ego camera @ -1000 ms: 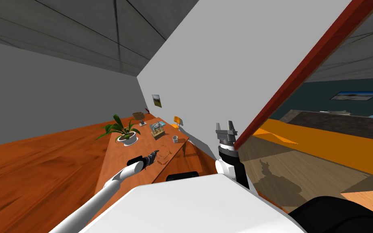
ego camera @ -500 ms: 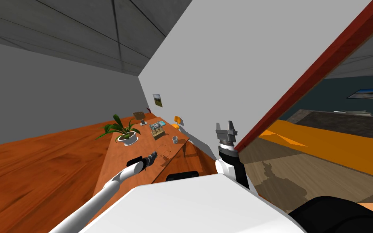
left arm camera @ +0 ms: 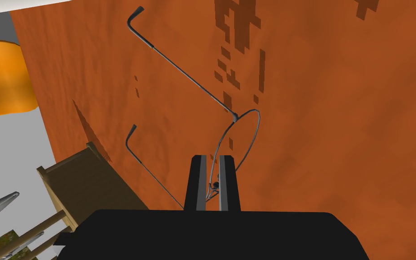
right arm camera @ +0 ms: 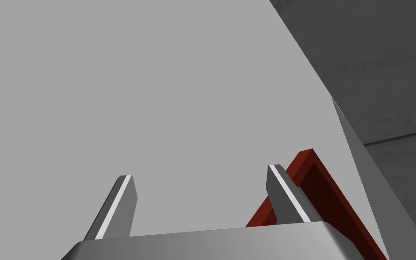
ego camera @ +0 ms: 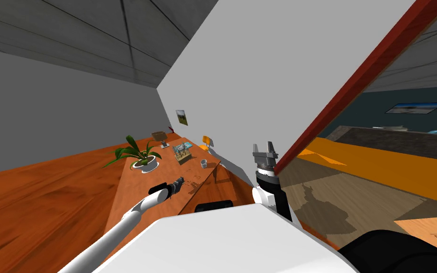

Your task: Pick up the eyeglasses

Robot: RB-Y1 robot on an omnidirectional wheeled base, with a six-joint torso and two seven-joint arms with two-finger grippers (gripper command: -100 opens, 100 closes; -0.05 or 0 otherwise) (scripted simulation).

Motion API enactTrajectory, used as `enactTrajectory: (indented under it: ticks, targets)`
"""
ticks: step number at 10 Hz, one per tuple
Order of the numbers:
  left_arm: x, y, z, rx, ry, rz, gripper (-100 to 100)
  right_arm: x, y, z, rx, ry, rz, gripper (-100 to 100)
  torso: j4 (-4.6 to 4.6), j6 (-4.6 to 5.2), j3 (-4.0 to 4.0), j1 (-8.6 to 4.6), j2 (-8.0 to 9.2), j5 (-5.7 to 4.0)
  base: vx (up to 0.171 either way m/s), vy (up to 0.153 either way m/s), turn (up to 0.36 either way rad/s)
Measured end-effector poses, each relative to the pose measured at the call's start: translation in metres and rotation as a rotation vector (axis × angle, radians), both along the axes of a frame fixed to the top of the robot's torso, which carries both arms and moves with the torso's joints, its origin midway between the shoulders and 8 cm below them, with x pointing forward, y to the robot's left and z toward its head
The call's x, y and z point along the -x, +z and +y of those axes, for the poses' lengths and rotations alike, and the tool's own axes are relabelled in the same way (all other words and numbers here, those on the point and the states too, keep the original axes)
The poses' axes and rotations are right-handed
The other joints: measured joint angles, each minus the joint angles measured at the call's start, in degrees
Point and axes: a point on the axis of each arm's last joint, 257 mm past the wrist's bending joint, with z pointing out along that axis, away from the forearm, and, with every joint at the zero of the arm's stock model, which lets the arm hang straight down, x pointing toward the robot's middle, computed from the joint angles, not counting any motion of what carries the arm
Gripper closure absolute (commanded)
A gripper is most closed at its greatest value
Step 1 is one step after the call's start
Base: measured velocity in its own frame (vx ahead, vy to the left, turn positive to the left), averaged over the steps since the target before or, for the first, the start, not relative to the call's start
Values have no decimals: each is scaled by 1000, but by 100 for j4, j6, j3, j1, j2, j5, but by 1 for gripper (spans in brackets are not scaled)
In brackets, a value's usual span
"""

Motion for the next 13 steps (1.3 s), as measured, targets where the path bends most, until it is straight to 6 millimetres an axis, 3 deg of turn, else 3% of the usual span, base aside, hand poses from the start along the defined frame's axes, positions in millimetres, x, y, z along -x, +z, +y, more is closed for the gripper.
enactTrajectory:
  ticks: [13]
  targets:
    - [-26, 13, 39, 22, 252, -5, 100, 0, 0, 0, 0, 0, 0, 0, 0, -26, 10, 16, 19, 4, -98, 56, -193]
